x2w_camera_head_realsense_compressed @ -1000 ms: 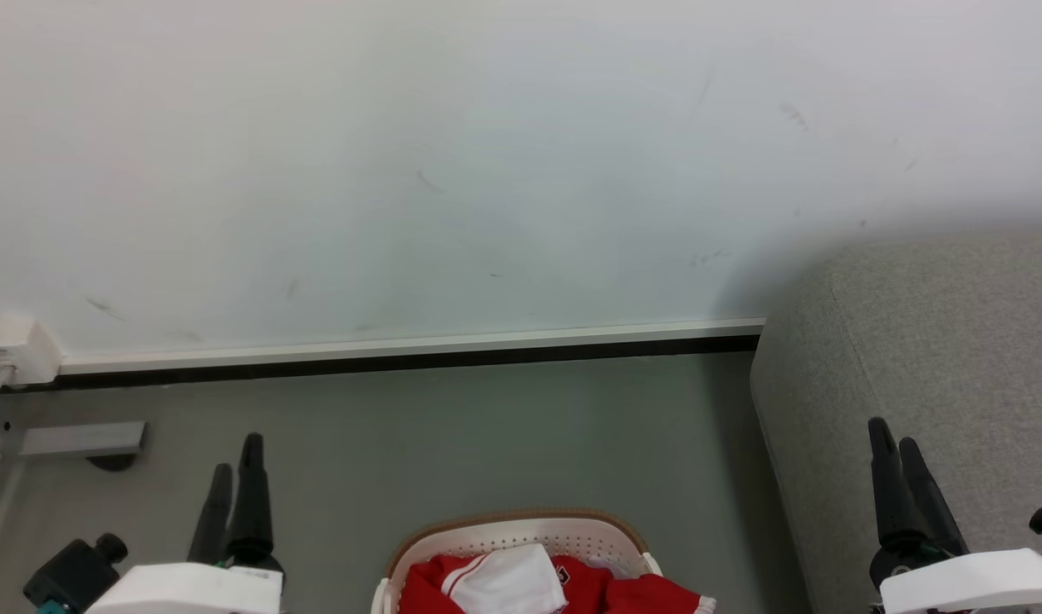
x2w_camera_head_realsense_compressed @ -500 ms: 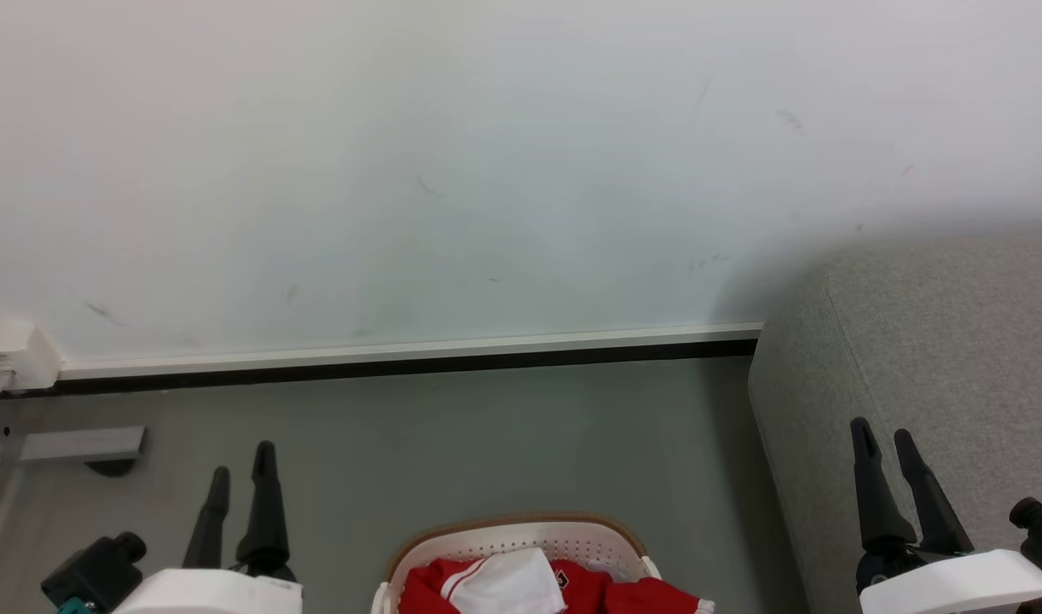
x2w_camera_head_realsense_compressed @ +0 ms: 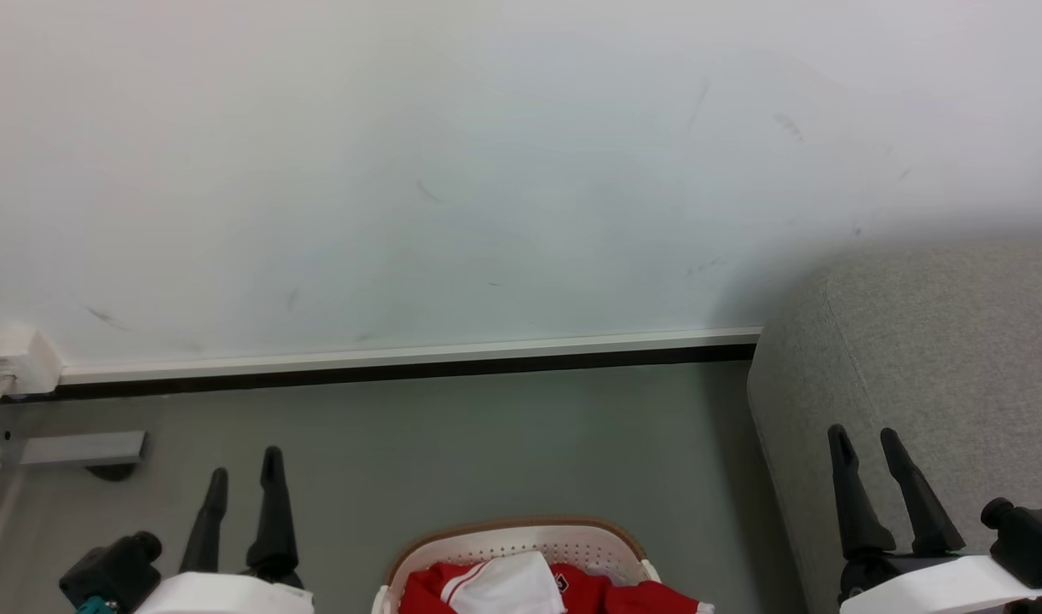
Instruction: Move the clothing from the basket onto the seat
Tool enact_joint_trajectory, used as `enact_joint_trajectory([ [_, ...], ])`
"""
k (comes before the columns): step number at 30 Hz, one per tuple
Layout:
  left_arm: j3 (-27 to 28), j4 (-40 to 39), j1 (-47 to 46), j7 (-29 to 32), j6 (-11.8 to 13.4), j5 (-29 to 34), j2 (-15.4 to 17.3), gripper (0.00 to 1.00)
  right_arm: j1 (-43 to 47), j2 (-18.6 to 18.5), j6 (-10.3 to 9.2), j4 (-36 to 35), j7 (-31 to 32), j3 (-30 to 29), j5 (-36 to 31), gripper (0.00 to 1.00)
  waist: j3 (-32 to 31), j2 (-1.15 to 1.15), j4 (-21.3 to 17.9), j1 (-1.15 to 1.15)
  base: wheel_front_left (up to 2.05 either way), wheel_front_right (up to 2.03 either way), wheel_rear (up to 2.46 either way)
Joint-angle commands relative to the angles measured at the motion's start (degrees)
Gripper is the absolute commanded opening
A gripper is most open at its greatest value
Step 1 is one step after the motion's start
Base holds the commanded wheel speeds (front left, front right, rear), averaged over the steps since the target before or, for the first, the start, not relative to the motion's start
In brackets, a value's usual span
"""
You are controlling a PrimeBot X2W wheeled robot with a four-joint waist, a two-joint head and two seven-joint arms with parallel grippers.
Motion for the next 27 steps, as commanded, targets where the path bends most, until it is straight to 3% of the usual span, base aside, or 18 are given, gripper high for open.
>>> enact_joint_trajectory([
  [1, 0.02, -0.51, 0.16, -0.78, 0.25, 1.91, 0.52, 1.0, -1.05, -0.56, -0.08, -0.69, -0.71, 0.33, -1.81, 1.0, -0.04, 0.0, -0.01, 0.0, 0.0, 0.0, 0.0],
  [27, -1.0, -0.02, 0.63, -3.9, 1.62, 12.91, 0.61, 1.0, -1.61, -1.08, -0.1, -0.55, -3.69, 3.0, -11.92, 1.0, -0.03, 0.0, -0.26, 0.0, 0.0, 0.0, 0.0],
])
